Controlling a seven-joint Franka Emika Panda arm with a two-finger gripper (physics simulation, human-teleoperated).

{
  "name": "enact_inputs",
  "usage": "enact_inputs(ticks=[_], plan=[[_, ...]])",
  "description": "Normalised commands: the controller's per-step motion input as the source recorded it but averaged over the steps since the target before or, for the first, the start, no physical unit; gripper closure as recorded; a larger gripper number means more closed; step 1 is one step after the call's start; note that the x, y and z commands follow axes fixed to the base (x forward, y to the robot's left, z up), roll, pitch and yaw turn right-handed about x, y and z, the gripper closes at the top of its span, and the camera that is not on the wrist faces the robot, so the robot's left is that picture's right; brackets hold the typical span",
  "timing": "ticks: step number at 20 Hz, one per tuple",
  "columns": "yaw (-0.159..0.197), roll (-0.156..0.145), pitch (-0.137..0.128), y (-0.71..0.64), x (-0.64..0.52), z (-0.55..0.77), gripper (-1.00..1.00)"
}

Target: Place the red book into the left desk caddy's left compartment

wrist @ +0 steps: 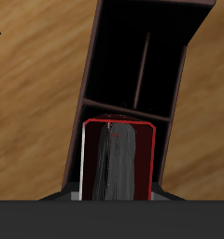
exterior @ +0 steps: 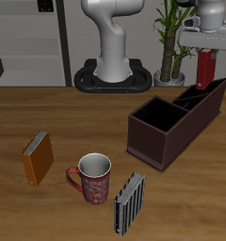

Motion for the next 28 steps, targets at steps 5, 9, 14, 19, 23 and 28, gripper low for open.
enact_inputs(ticks=[5, 9, 14, 19, 23, 28], plan=[[0.012, -0.003, -0.004, -0.02, 0.06, -0.12, 1.0], [0.018, 0.005, 0.013, 0.04, 0.11, -0.15, 1.0], [0.01, 0.016, 0.011, 0.06, 0.0, -0.21, 1.0], [0.002, 0.026, 0.029, 0.04, 0.05, -0.23, 1.0], [0.003, 0.014, 0.003, 0.03, 0.03, -0.11, 1.0], [0.01, -0.004, -0.005, 0.03, -0.04, -0.04, 1.0]])
